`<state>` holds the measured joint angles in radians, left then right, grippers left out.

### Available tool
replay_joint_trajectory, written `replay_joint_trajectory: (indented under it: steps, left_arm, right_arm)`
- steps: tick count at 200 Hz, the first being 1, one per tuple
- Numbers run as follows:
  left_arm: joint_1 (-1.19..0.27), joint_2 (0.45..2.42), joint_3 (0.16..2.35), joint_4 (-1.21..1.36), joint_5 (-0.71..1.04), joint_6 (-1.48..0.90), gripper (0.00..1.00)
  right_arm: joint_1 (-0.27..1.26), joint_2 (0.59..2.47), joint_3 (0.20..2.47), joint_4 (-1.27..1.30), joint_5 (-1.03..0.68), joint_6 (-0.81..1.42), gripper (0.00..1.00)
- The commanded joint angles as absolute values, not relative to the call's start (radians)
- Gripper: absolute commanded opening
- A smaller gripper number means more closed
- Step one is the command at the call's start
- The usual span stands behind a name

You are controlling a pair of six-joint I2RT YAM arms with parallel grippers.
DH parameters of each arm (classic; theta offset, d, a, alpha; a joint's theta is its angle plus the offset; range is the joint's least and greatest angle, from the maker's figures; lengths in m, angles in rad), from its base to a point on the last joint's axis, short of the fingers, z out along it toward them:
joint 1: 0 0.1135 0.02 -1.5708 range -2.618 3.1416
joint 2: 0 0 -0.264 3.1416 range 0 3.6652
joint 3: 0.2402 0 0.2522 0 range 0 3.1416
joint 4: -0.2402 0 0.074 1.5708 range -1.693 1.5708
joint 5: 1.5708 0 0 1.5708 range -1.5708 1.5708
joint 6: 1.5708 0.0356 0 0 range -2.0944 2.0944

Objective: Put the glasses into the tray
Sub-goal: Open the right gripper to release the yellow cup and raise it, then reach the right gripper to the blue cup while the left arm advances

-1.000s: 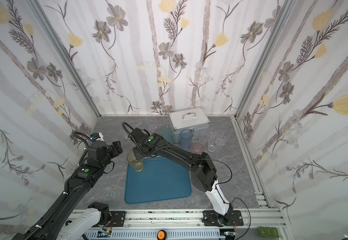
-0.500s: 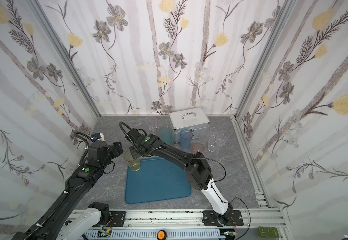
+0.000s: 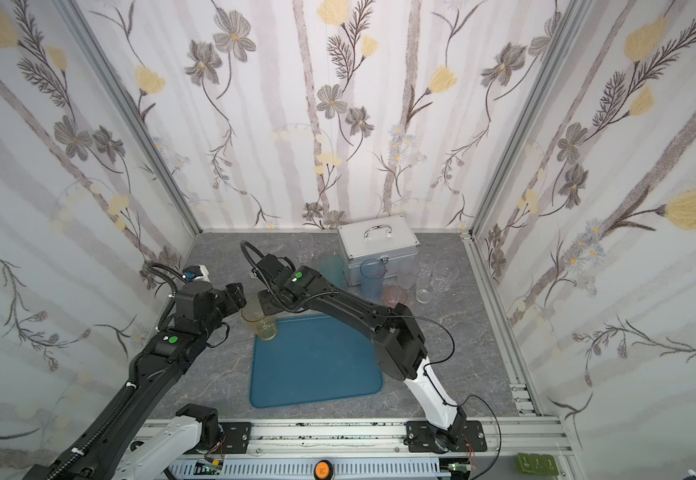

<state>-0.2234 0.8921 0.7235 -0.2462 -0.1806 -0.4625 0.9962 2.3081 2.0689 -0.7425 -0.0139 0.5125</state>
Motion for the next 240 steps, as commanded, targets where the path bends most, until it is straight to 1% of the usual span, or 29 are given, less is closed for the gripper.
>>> replay_joint_trajectory:
  steps: [1,13,34,46,49,63,84,114,139,163,191,240]
  left_arm:
    - [-0.222,0.902,0.772,-0.252,-0.218,-0.440,0.76]
    - [-0.227,0.919,0.808,-0.263,-0.231,-0.429,0.74]
    - [-0.259,0.957,0.862,-0.268,-0.248,-0.416,0.73]
    - [-0.301,0.992,0.897,-0.267,-0.260,-0.414,0.73]
    - [-0.315,1.004,0.905,-0.267,-0.264,-0.413,0.73]
    - [-0.375,1.060,0.952,-0.262,-0.272,-0.413,0.73]
    - [-0.437,1.169,1.026,-0.243,-0.205,-0.419,0.74]
    - [-0.517,1.312,1.083,-0.166,-0.109,-0.441,0.75]
    - [-0.575,1.408,1.100,-0.094,-0.043,-0.473,0.75]
    - [-0.632,1.494,1.126,-0.063,-0.022,-0.496,0.78]
    - [-0.683,1.590,1.155,-0.016,0.030,-0.535,0.79]
    - [-0.733,1.708,1.194,0.023,0.070,-0.550,0.87]
  right_arm:
    - [0.958,2.193,2.004,-0.646,-0.107,0.538,0.38]
    - [0.927,2.125,1.937,-0.608,-0.127,0.552,0.38]
    - [0.861,2.000,1.789,-0.541,-0.122,0.577,0.38]
    - [0.829,1.921,1.690,-0.502,-0.099,0.588,0.38]
    - [0.795,1.905,1.665,-0.492,-0.093,0.590,0.38]
    - [0.736,1.828,1.555,-0.452,-0.068,0.603,0.38]
    - [0.646,1.735,1.416,-0.409,-0.058,0.616,0.38]
    - [0.526,1.661,1.303,-0.391,-0.020,0.605,0.38]
    - [0.429,1.656,1.263,-0.383,-0.015,0.590,0.37]
    - [0.365,1.699,1.265,-0.377,-0.026,0.571,0.38]
    - [0.327,1.769,1.293,-0.377,-0.020,0.553,0.38]
    - [0.312,1.861,1.346,-0.381,0.007,0.525,0.37]
